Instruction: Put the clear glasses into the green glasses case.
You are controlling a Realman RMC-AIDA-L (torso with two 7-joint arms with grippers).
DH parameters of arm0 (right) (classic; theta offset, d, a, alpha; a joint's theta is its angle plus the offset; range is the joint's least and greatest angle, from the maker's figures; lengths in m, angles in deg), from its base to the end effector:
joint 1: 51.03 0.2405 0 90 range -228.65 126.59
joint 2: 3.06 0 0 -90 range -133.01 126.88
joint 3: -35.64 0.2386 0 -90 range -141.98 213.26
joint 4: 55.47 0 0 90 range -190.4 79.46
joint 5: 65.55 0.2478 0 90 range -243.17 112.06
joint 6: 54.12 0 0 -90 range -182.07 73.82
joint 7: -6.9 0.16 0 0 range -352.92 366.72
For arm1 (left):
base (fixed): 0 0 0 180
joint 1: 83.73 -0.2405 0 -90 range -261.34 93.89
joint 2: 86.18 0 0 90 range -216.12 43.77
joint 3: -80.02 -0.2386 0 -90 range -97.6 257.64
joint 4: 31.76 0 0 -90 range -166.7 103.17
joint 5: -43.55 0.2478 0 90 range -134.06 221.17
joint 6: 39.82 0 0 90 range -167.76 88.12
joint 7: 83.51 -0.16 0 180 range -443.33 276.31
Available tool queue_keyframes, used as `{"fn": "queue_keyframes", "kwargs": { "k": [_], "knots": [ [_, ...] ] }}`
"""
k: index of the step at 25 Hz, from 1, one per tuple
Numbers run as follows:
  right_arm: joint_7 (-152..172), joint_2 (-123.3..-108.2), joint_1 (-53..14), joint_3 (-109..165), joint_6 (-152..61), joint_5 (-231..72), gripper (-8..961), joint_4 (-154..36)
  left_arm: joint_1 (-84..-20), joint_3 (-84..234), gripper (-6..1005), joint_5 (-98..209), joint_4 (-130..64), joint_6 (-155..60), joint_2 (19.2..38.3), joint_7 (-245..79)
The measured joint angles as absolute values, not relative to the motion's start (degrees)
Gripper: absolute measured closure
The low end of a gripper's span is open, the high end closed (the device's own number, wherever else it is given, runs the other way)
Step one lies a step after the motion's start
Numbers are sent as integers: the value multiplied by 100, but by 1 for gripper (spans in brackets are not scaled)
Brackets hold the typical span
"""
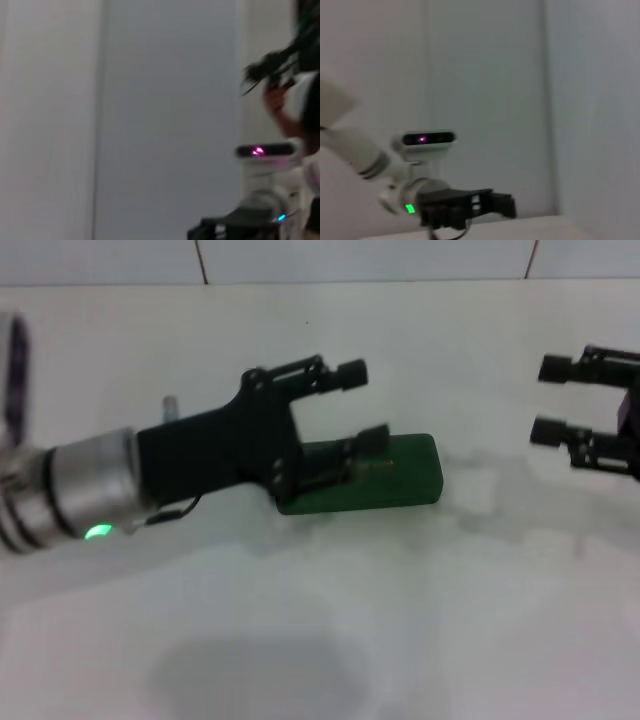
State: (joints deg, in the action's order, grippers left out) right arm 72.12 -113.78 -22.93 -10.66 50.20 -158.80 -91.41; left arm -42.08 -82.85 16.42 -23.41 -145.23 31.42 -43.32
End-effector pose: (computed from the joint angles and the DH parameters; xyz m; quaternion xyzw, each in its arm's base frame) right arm 0.2405 0.3440 0.0643 -0.9261 0.0323 0.3543 0.1260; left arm -0.2124 0.3206 -0.0448 -0.8865 -0.0223 -0.4501 0.1052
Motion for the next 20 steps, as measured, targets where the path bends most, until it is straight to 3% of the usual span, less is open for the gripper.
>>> {"fn": "queue_keyframes", "kwargs": {
  "k": [2,5,7,13,20],
  "knots": [
    [7253,-11367,-2223,-1116,5197,-15990,222,-9125,-4386,-8285,377,1664,-2339,-14703,3137,-4388],
    [7210,-11483,-2171,-1170,5220,-16165,216,-9163,-4668,-8285,377,1695,-2339,-14720,3133,-4527],
    [7093,-11581,-2139,-1227,5203,-16287,212,-9169,-4832,-8284,188,1709,-2339,-14719,3164,-4725],
    [6577,-11807,-2176,-1274,5167,-16416,67,-9162,-5034,-8284,106,1803,-2278,-14706,3271,-4930],
    [6488,-11820,-2182,-1311,5044,-16427,74,-9113,-5052,-8284,109,1905,-2256,-14706,3283,-4941]
  ]
}}
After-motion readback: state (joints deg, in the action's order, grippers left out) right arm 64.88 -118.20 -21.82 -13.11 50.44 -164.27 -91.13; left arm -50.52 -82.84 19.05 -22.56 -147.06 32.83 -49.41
